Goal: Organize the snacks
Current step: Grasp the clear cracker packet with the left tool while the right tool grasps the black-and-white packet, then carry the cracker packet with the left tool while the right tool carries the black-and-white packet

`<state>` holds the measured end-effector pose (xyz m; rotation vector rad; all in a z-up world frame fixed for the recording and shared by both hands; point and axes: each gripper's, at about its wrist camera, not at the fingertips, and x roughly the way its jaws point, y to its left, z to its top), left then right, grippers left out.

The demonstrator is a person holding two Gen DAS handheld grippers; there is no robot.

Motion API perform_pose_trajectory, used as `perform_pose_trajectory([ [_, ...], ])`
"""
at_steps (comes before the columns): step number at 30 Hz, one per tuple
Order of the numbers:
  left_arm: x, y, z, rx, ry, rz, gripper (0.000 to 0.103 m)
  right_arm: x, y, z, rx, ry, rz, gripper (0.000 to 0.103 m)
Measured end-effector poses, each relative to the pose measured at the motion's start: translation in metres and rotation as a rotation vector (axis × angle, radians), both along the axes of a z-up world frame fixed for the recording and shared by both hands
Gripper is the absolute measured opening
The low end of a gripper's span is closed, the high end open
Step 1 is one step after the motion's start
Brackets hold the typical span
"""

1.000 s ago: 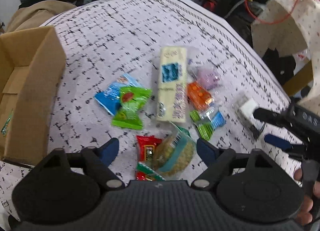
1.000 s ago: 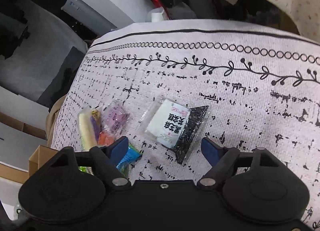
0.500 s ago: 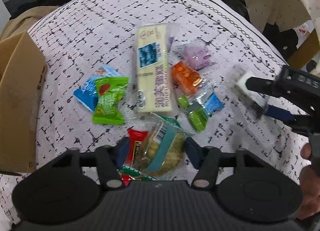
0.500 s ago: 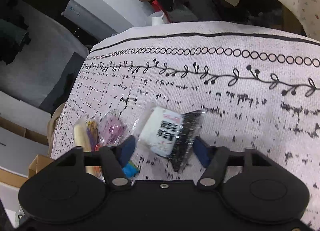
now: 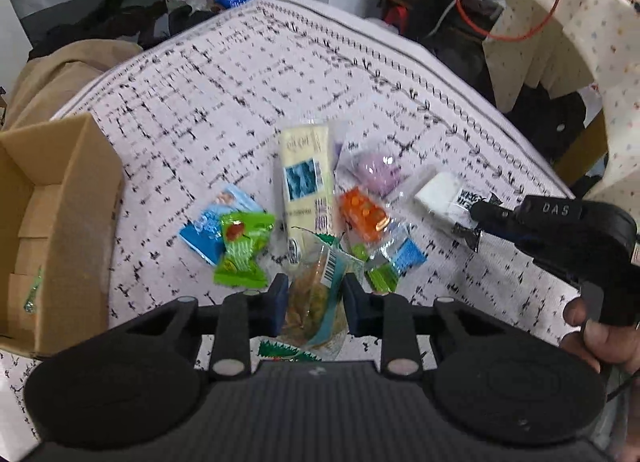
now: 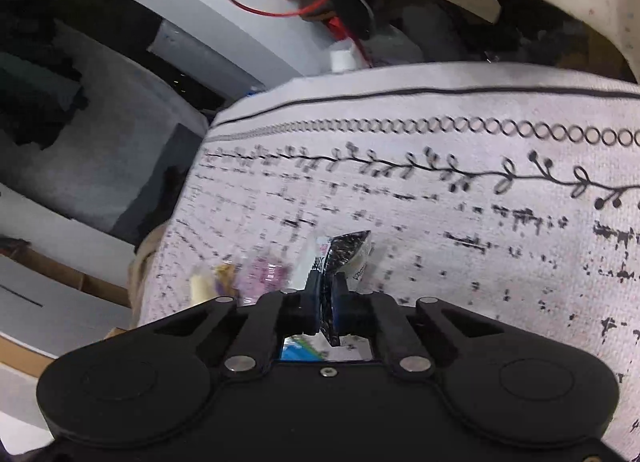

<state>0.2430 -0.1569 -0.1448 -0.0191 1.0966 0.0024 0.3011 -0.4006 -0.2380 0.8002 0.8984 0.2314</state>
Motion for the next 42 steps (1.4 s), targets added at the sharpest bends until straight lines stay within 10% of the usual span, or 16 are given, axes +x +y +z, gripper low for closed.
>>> perform_pose_trajectory([
  [42, -0.012, 0.194, 0.114, 0.016, -0.243, 0.4, 0.027, 0.008, 0.132, 0.069, 0.293, -0.241, 0.32, 0.002],
])
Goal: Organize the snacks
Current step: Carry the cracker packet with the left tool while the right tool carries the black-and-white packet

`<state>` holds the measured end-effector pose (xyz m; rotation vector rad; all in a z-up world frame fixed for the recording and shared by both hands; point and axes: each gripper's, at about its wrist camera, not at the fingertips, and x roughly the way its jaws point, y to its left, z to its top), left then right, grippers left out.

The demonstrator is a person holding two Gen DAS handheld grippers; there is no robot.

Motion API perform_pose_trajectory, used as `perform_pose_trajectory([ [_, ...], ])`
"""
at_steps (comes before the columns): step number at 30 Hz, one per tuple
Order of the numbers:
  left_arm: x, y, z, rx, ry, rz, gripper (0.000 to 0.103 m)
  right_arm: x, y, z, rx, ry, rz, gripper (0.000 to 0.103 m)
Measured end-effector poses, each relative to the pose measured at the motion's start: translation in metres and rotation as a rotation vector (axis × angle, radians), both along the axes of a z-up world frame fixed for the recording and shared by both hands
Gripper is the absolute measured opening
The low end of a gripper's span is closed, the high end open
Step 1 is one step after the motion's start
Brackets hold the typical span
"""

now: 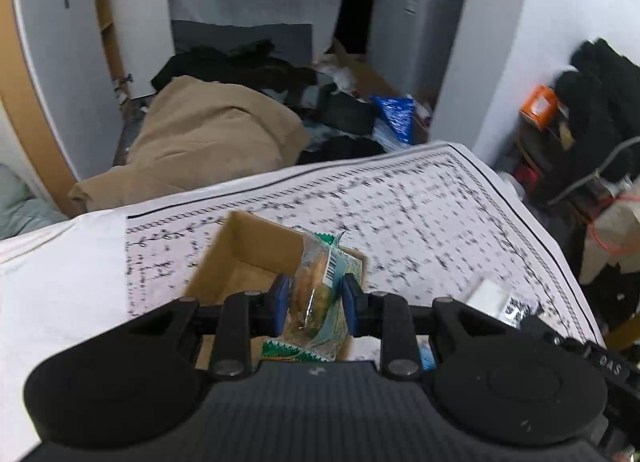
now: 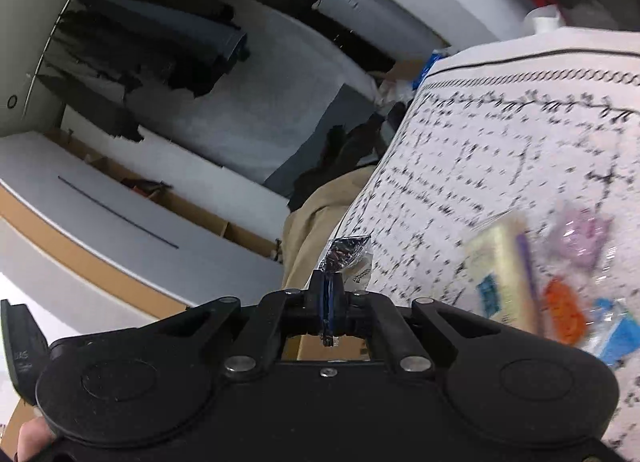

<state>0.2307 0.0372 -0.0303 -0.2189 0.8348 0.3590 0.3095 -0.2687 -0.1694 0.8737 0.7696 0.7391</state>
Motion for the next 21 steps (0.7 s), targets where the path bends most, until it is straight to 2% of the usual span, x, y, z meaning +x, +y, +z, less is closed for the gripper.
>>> perform_pose_trajectory([
  [7, 0.003, 0.036, -0.013, -0.039, 0.024, 0.054, 0.027, -0.001, 0.033, 0.008, 0.024, -0.019, 0.075, 0.002],
  [13, 0.006, 0.053, -0.034, -0.08, 0.08, 0.081, 0.028, -0.004, 0.066, 0.015, 0.016, -0.039, 0.15, 0.002],
  [17, 0.007, 0.056, -0.038, -0.065, 0.078, 0.093, 0.031, -0.004, 0.086, 0.016, 0.019, -0.043, 0.184, 0.002],
  [18, 0.007, 0.057, -0.039, -0.067, 0.083, 0.089, 0.032, -0.004, 0.091, 0.016, 0.021, -0.043, 0.192, 0.003],
  [21, 0.008, 0.058, -0.042, -0.065, 0.099, 0.085, 0.034, -0.007, 0.102, 0.019, 0.026, -0.06, 0.224, 0.017],
])
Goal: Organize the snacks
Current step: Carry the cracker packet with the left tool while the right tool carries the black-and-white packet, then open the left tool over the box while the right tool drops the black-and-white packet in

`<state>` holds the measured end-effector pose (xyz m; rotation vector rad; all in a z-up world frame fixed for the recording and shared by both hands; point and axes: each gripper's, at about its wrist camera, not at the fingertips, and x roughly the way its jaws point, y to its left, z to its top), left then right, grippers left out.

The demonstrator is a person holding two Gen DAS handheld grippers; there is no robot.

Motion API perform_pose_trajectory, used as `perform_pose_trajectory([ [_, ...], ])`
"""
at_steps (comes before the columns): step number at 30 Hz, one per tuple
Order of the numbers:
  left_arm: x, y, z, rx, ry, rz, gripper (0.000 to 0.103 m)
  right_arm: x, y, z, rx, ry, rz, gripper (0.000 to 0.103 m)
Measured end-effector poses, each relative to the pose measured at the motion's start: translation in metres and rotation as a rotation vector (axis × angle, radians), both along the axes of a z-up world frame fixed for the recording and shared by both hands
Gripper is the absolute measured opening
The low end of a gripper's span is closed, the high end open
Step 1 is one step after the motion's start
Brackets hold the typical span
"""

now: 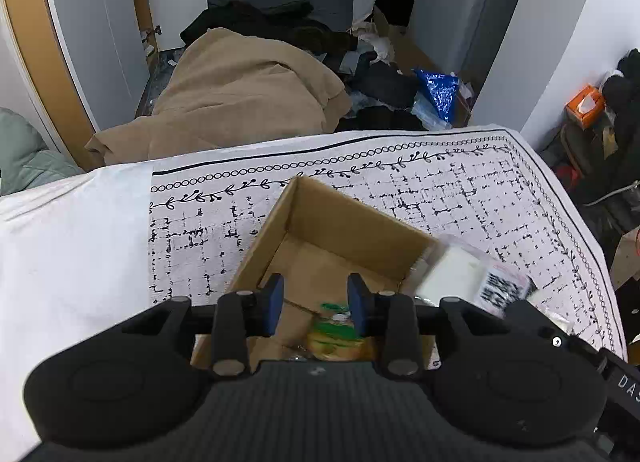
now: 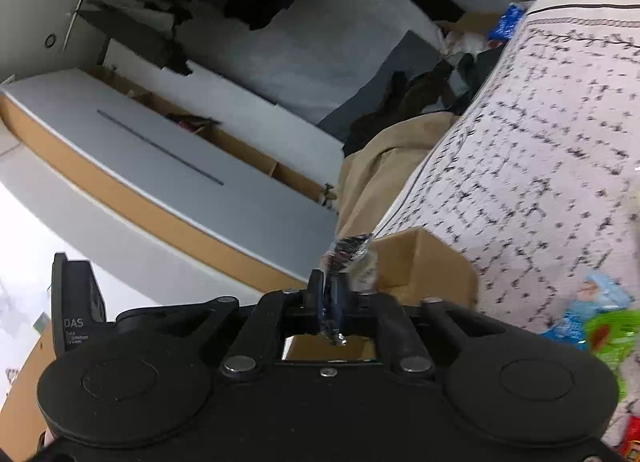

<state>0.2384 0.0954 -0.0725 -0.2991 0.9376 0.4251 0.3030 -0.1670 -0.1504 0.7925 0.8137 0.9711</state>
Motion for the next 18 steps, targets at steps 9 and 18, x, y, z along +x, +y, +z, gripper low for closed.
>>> perform_pose_trajectory([
  [9, -0.002, -0.005, -0.001, -0.01, 0.016, -0.003, 0.054, -0.011, -0.016, 0.006, -0.048, -0.016, -0.043, 0.049],
  [18, -0.011, -0.02, 0.004, -0.017, 0.017, 0.001, 0.082, -0.016, -0.049, 0.01, -0.157, 0.011, -0.109, 0.057],
])
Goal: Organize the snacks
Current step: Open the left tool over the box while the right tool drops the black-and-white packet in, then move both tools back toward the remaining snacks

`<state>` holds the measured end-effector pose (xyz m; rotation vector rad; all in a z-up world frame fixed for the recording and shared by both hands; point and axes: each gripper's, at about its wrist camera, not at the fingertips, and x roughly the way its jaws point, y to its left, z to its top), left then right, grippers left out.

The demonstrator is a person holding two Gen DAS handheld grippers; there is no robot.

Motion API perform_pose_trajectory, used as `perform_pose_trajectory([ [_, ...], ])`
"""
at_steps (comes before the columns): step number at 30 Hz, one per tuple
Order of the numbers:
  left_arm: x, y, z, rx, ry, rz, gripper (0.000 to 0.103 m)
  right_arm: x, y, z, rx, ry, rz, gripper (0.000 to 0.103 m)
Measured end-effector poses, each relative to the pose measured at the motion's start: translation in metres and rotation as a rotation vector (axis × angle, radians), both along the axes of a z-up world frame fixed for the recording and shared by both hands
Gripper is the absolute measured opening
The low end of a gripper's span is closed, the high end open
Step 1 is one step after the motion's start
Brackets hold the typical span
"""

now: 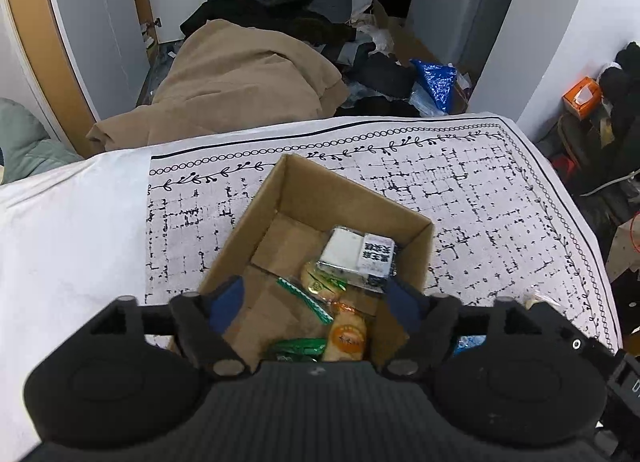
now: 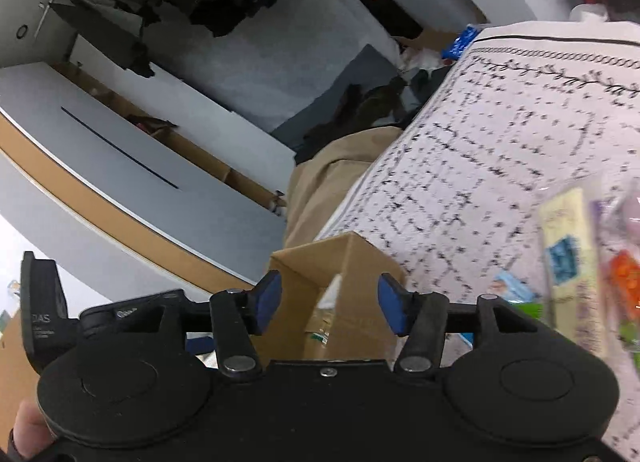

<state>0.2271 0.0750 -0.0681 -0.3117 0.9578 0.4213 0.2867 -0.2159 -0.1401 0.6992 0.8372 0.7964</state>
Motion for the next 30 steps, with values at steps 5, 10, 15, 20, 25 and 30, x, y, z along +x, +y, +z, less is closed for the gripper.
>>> perform_pose_trajectory([
  [5, -0.005, -0.013, 0.004, 0.013, -0.016, 0.001, 0.091, -0.007, -0.009, 0.007, -0.091, -0.006, -0.02, 0.066],
  [10, -0.01, -0.025, 0.009, 0.014, -0.045, 0.022, 0.098, -0.012, -0.021, 0.014, -0.171, -0.007, -0.027, 0.076],
  [15, -0.014, -0.046, 0.016, -0.006, -0.063, 0.003, 0.103, -0.017, -0.04, 0.02, -0.24, -0.026, -0.047, 0.083],
  [20, -0.018, -0.071, 0.019, 0.001, -0.083, -0.036, 0.103, -0.017, -0.064, 0.024, -0.254, -0.031, -0.063, 0.086],
  [25, -0.019, -0.092, 0.016, -0.032, -0.089, -0.045, 0.103, -0.014, -0.087, 0.025, -0.27, -0.034, -0.092, 0.09],
  [30, -0.019, -0.108, 0.014, -0.065, -0.104, -0.058, 0.103, -0.007, -0.105, 0.021, -0.265, -0.019, -0.1, 0.097],
])
